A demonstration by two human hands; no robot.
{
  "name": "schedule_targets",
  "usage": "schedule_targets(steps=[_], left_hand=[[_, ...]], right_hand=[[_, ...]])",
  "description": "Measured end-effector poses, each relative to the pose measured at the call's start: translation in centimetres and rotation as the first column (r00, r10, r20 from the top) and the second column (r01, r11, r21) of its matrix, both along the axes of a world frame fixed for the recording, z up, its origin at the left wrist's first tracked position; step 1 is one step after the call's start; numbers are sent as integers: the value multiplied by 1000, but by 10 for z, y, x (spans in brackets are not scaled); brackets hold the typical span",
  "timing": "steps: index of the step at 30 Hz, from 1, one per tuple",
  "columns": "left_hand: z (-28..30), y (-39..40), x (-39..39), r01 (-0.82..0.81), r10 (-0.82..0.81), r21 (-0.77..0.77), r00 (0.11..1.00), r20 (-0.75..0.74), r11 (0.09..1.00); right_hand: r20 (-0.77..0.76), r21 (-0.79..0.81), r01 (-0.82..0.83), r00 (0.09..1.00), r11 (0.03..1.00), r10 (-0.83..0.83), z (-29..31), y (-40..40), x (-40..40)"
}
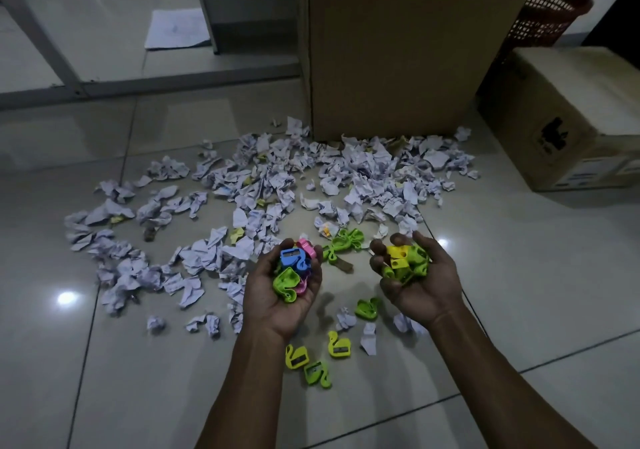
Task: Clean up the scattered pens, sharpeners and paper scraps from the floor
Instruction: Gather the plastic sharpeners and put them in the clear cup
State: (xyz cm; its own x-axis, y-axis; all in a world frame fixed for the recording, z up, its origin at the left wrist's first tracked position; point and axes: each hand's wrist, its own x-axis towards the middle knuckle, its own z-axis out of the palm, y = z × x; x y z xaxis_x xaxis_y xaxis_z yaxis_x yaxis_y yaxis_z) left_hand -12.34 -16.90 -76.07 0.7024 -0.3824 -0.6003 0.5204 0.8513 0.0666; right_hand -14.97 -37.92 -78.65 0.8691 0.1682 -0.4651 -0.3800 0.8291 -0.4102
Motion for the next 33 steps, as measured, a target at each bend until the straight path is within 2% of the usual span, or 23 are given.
schedule_targets(steps=[3,5,7,8,9,11,13,14,15,17,22,23,24,25,26,27,28,29,30,31,33], left_hand=[[0,0,0,2,-2,-1,1000,7,1000],[0,1,0,2,-2,4,1000,13,1000],[0,2,-1,3,-3,6,1000,15,1000],[0,2,-1,3,-4,7,1000,14,1000],[-1,2,-1,3,-4,7,1000,13,1000],[0,3,-1,0,0,7,1000,13,1000],[1,3,-1,-3,3,9,1000,9,1000],[2,2,-1,-4,3,11,1000,8,1000],[2,2,-1,-4,4,14,1000,6,1000],[1,2,-2,-6,6,17,1000,3,1000],[0,5,-1,-11,11,11,1000,4,1000],[0,6,-1,-13,13,10,1000,6,1000],[-1,7,-1,-17,17,6,1000,5,1000],[-1,8,-1,-21,21,2,1000,5,1000],[-2,8,-1,-25,25,-1,1000,6,1000],[-2,9,-1,-27,27,-1,1000,10,1000],[-2,9,-2,-28,28,-3,999,16,1000],[-3,10,-2,-27,27,-3,999,20,1000],[-2,10,-2,-26,26,-4,999,21,1000],[-2,9,-2,-24,24,-2,1000,21,1000],[-1,8,-2,-17,17,-1,1000,21,1000]], right_hand=[[-106,-176,21,994,984,-40,5,1,1],[-171,-286,-27,985,958,-23,8,0,-2],[-191,-489,-132,981,862,42,8,-1,-6],[-178,-634,-172,981,754,74,6,-1,-9],[-159,-776,-195,981,600,114,3,-1,-12],[-151,-963,-200,956,181,253,0,1,-16],[-314,-935,-217,874,-282,371,0,5,-16],[-420,-863,-226,819,-453,392,0,8,-17],[-484,-802,-215,780,-557,397,-2,11,-18],[-518,-754,-188,759,-630,394,-6,14,-17],[-479,-762,-160,791,-627,381,-11,14,-19],[-446,-788,-157,813,-595,375,-11,13,-20],[-386,-847,-166,845,-505,369,-10,13,-20],[-294,-924,-171,889,-342,352,-8,12,-20],[-199,-979,-175,930,-102,309,-3,12,-20],[-135,-967,-184,958,178,254,2,13,-20],[-105,-877,-186,974,442,200,7,14,-21],[-97,-726,-182,982,663,163,11,16,-22],[-97,-547,-167,986,820,136,13,17,-23],[-94,-386,-146,988,911,119,13,19,-26],[-68,-193,-117,992,974,106,8,21,-31]])
